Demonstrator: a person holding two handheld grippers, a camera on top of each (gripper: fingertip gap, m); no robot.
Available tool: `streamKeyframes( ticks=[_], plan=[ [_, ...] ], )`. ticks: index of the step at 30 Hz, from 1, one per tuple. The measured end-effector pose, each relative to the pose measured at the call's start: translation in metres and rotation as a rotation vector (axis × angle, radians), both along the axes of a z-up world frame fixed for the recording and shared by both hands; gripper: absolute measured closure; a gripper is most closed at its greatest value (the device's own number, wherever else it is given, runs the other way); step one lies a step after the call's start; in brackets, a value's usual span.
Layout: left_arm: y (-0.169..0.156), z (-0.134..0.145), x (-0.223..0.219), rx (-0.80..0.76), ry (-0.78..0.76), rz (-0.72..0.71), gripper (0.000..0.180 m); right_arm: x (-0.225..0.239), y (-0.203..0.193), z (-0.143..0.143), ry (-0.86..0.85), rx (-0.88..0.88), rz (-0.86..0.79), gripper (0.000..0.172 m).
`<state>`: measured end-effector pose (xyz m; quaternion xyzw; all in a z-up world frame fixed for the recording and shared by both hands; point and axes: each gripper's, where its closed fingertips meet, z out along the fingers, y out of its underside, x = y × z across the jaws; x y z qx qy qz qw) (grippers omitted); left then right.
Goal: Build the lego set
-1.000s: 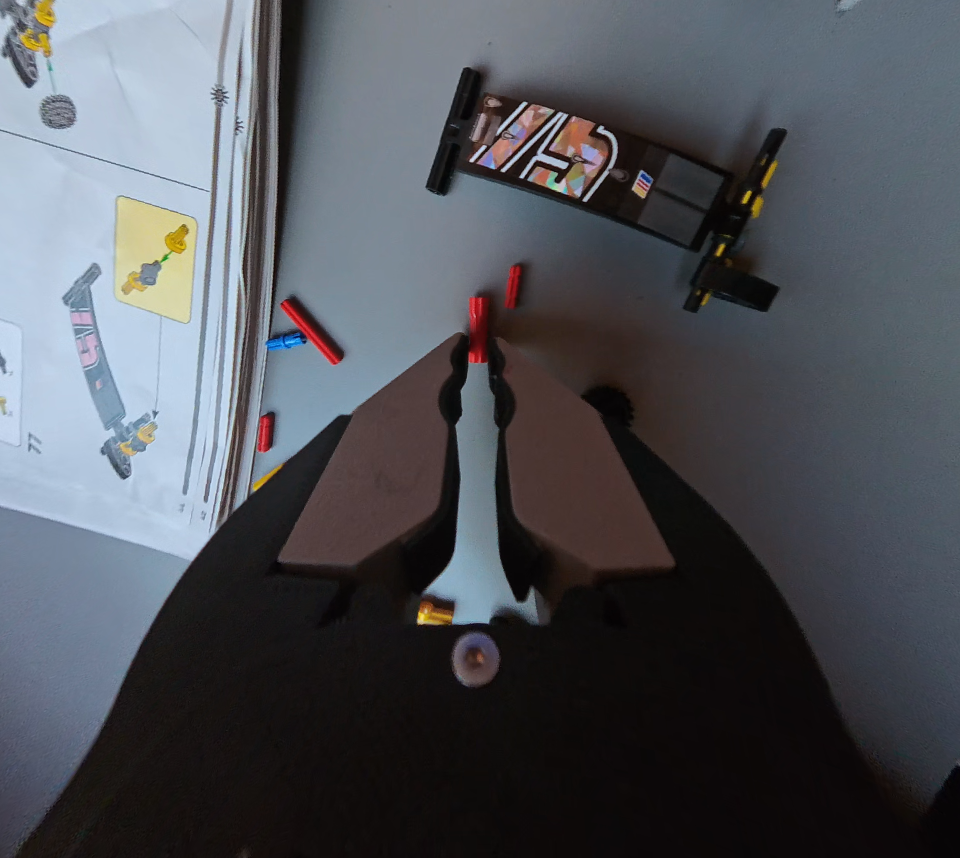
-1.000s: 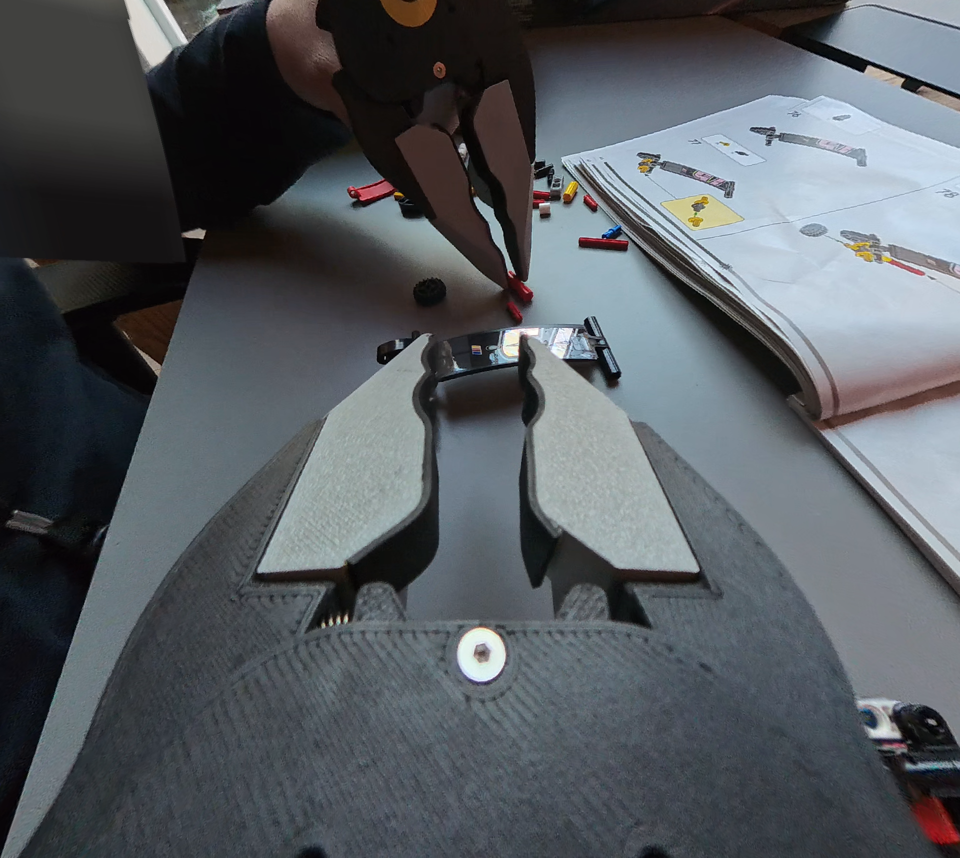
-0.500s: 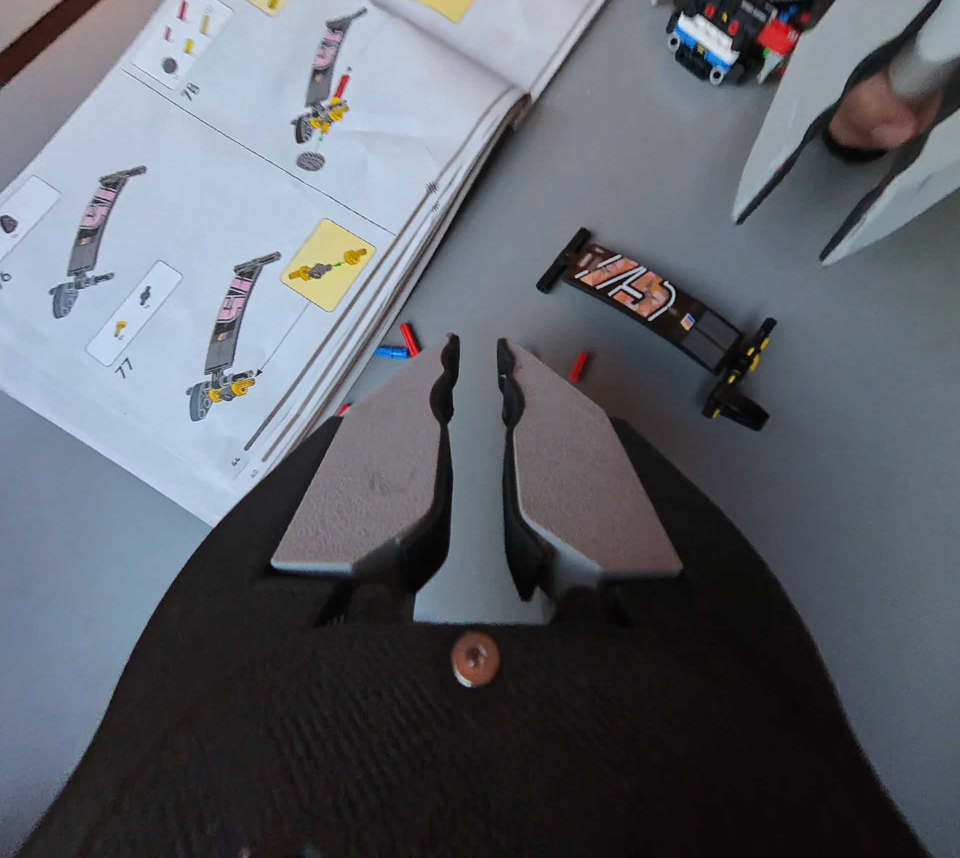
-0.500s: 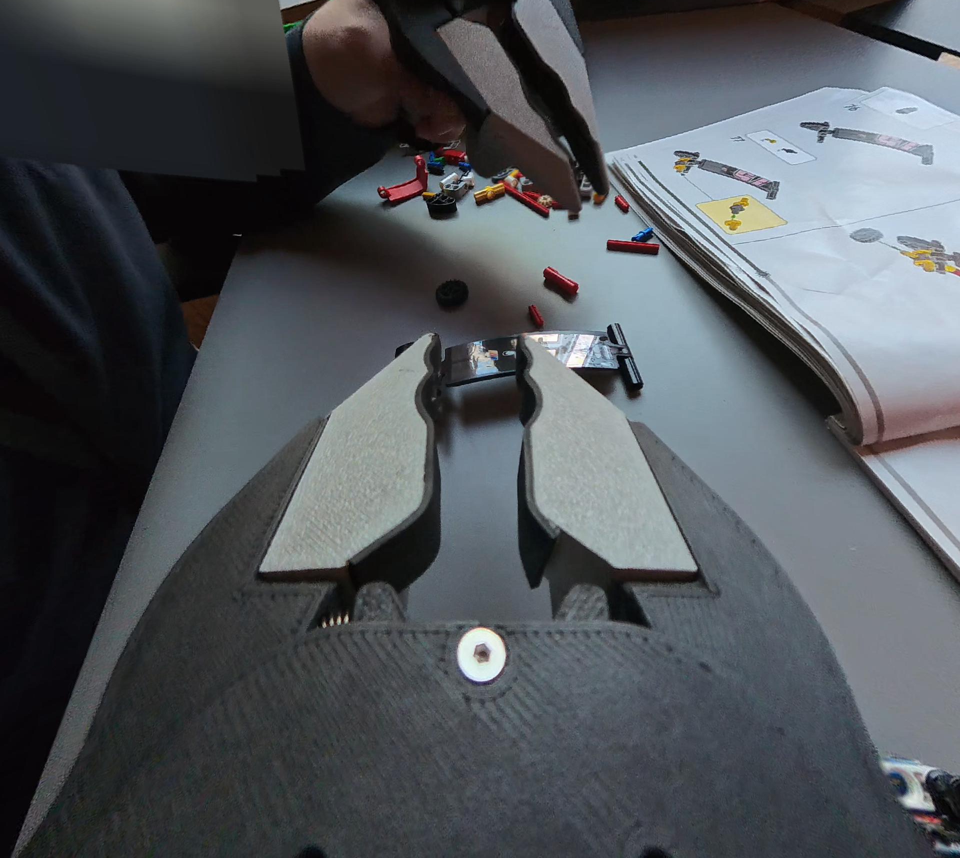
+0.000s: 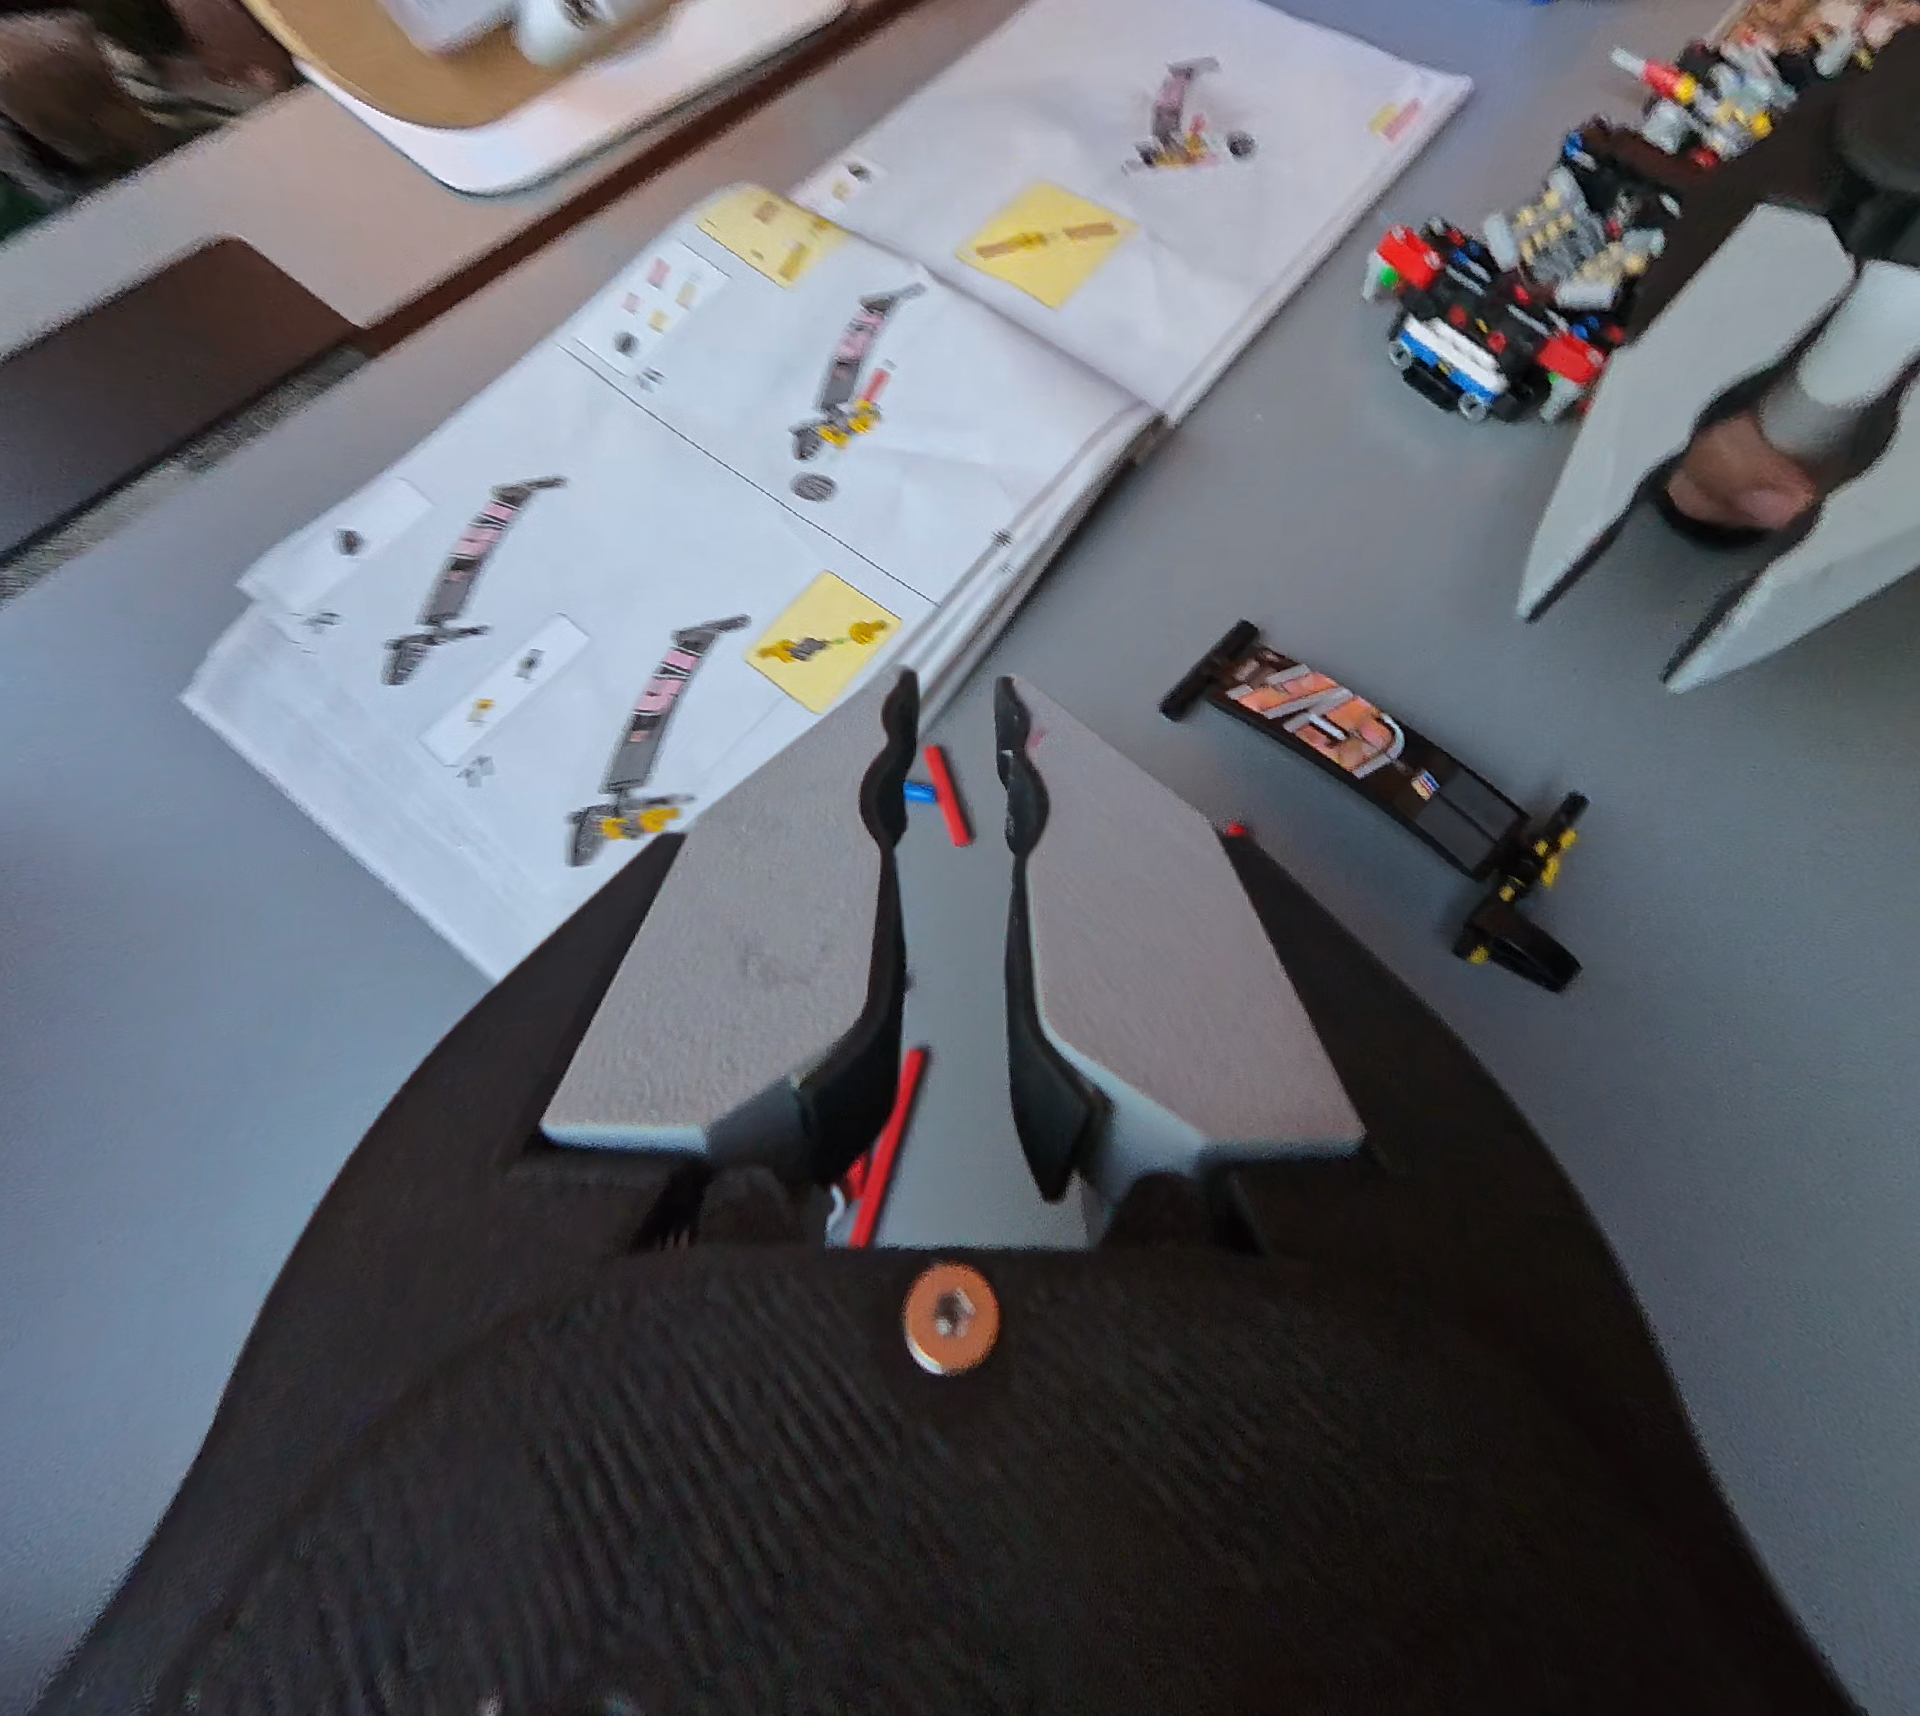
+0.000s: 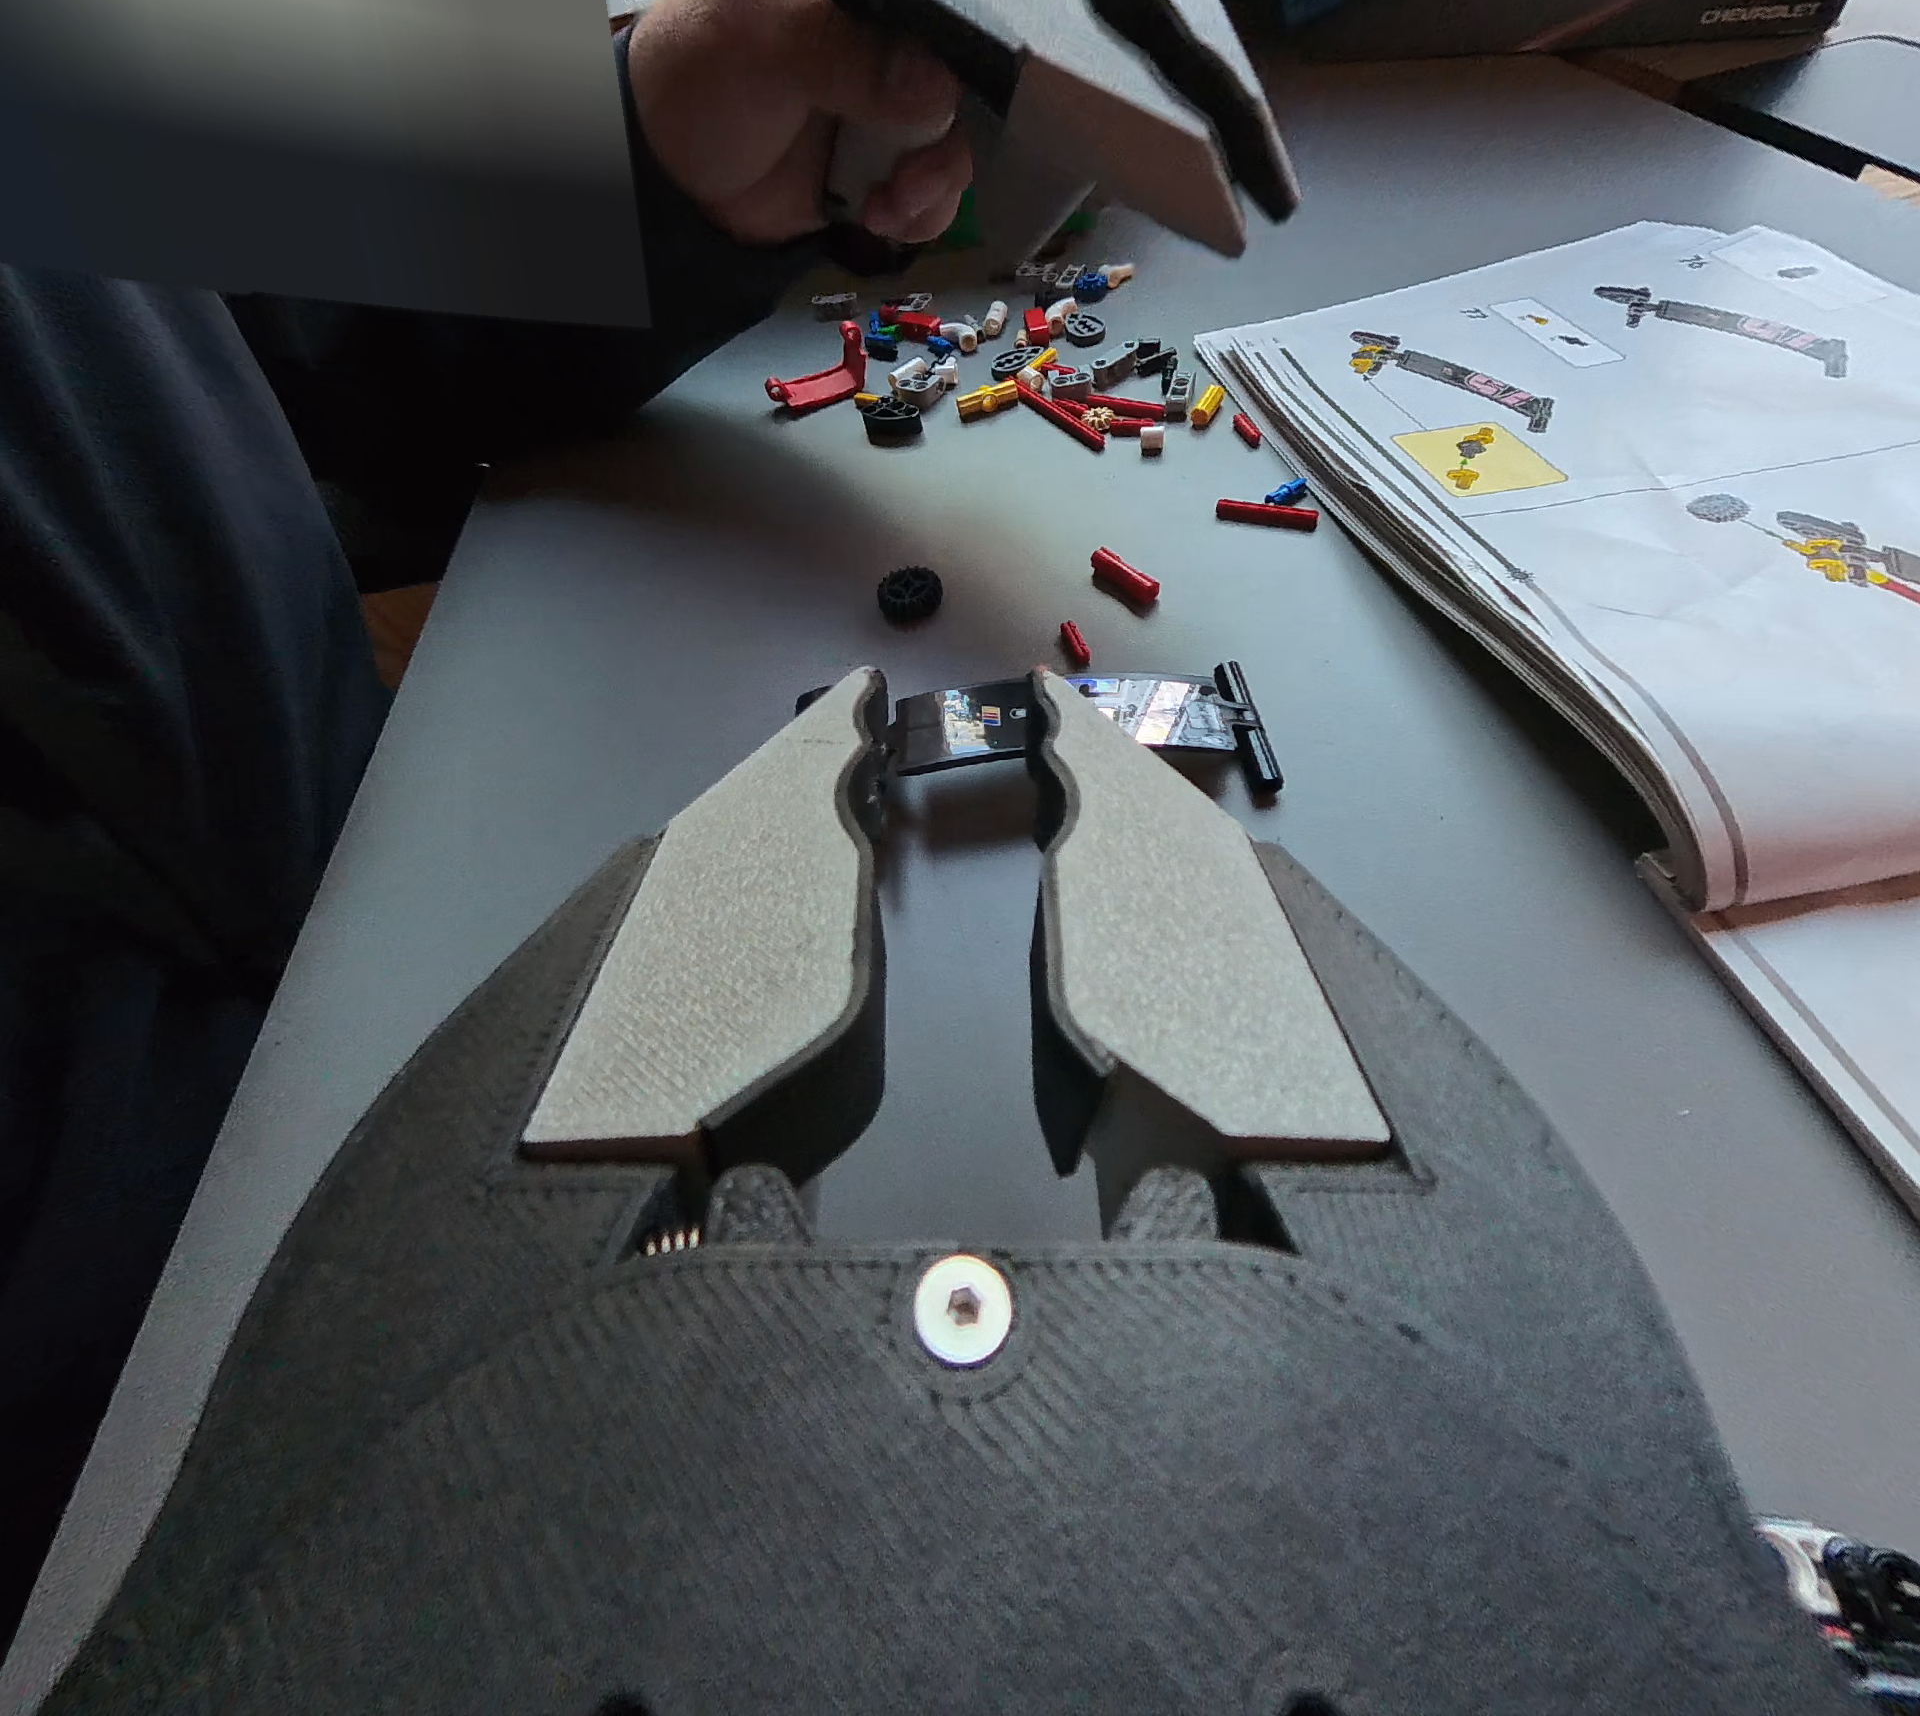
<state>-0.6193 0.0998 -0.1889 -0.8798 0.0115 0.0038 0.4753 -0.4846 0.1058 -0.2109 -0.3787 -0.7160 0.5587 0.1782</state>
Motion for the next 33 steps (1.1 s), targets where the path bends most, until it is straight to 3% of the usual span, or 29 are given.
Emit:
streamKeyframes(
  ticks=[7,10,13,16,20,26,33],
  plan=[
    [-0.029,0.082,-0.050,0.375,-0.047,0.199,0.165,-0.001,0.007,0.010,0.050,-0.010,-0.041,0.150],
    [-0.038,0.089,-0.062,0.400,-0.016,0.233,0.167,-0.001,0.007,0.013,0.070,0.000,-0.048,0.151],
    [-0.039,0.072,-0.065,0.291,0.021,0.215,0.169,0.000,0.004,0.013,0.078,0.017,-0.047,0.151],
    [-0.043,0.035,-0.064,0.101,0.016,0.162,0.171,0.002,0.001,0.015,0.091,0.034,-0.051,0.151],
    [-0.065,-0.015,-0.042,-0.158,-0.100,0.044,0.170,0.002,0.003,0.015,0.104,0.059,-0.073,0.151],
    [-0.111,-0.045,-0.021,-0.380,-0.037,-0.043,0.171,-0.004,0.010,0.014,0.094,0.035,-0.109,0.152],
    [-0.123,-0.078,-0.013,-0.534,-0.043,-0.084,0.157,-0.007,0.013,0.011,0.072,0.017,-0.117,0.152]
  ],
)
